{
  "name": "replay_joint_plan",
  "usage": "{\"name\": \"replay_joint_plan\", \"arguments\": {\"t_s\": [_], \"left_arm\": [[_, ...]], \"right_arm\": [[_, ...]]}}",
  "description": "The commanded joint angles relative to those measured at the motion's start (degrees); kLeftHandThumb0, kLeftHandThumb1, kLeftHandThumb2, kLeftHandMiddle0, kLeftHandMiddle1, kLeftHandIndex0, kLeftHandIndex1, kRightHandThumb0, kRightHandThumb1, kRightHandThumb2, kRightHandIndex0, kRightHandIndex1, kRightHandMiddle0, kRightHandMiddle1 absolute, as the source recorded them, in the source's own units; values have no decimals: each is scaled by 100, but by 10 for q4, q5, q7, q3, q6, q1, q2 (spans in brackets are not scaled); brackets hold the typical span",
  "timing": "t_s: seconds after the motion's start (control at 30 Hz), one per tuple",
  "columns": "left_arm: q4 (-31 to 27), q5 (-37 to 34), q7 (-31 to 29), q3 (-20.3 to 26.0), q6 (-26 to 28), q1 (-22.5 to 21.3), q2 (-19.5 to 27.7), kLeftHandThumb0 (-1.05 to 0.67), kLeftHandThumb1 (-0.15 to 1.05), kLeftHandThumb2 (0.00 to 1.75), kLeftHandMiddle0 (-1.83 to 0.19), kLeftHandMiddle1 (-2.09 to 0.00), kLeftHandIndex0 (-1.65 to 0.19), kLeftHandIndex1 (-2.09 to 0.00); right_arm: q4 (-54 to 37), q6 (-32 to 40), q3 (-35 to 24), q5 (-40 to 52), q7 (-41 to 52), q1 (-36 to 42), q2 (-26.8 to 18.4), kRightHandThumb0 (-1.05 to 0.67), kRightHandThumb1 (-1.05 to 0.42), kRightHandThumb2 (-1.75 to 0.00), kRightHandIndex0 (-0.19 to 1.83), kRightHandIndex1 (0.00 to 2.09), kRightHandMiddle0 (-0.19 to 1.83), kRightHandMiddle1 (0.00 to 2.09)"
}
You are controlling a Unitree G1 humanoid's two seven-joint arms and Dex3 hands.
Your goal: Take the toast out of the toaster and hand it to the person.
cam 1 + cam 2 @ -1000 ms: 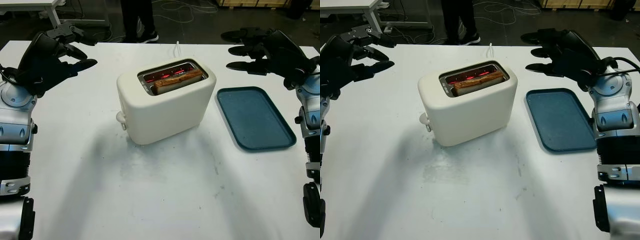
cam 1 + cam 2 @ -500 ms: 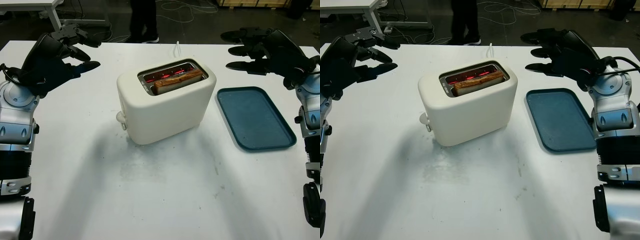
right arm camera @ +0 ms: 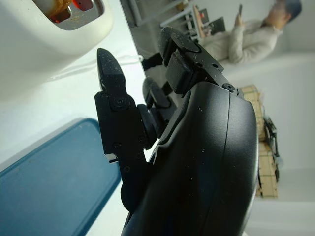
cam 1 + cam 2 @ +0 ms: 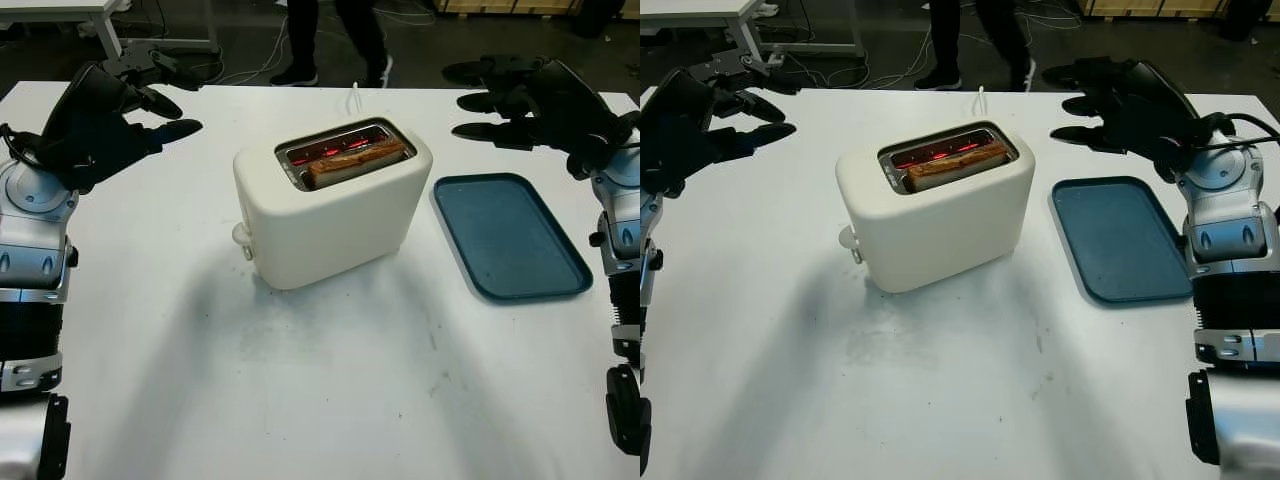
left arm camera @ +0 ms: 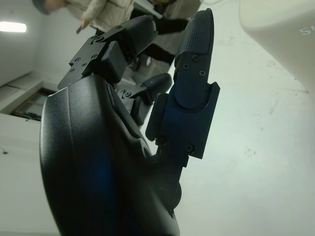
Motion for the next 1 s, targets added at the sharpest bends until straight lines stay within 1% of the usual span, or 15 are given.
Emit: {"name": "replay_joint_plan", "arguments": {"t_s": [0.0, 0.17, 0.3, 0.37, 0.47, 0.57, 0.67, 0.8, 0.97], "left_arm": [[-6, -5, -4, 2, 4, -5, 2, -58, 92, 13, -33, -106, -34, -84], [0, -8, -7, 3, -5, -5, 3, -58, 92, 14, -34, -106, -35, -84], [-8, -7, -6, 2, 7, -1, 1, -54, 92, 14, -32, -106, -34, -83], [-10, -7, -5, 2, 11, 1, 0, -53, 92, 13, -32, -106, -34, -83], [-13, -5, -2, 2, 14, 4, 0, -55, 92, 13, -32, -106, -34, -83], [-21, 0, 1, 3, 18, 11, 2, -58, 92, 14, -32, -105, -34, -82], [-32, -5, 2, 12, 23, 24, 2, -59, 92, 15, -34, -100, -36, -77], [-38, -23, -1, 26, 36, 32, -2, -59, 92, 13, -32, -97, -35, -74], [-34, -12, -4, 17, 19, 31, 5, -57, 92, 15, -34, -96, -37, -72]], "right_arm": [[-1, -3, 3, 1, -2, 3, 1, -31, -92, -3, 63, 1, 58, 0], [2, -15, 2, 3, -1, 5, 1, -34, -92, -3, 64, 2, 59, 1], [15, -27, 2, 6, 0, 6, 3, -34, -92, -4, 63, 1, 58, 0], [9, -20, 2, 5, -1, 9, 3, -34, -92, -4, 62, 1, 57, 0], [5, -23, 2, 5, -3, 15, 4, -37, -92, -6, 62, 1, 56, 0], [-9, -11, -2, 5, -9, 24, 7, -36, -92, -5, 62, 1, 57, 1], [-21, -10, -8, 12, -13, 38, 10, -36, -92, -4, 62, 1, 57, 1], [-37, -3, -11, 7, -17, 48, 7, -37, -92, -6, 62, 1, 58, 1], [-39, -1, -10, 9, -16, 47, 8, -36, -92, -5, 62, 1, 58, 1]]}}
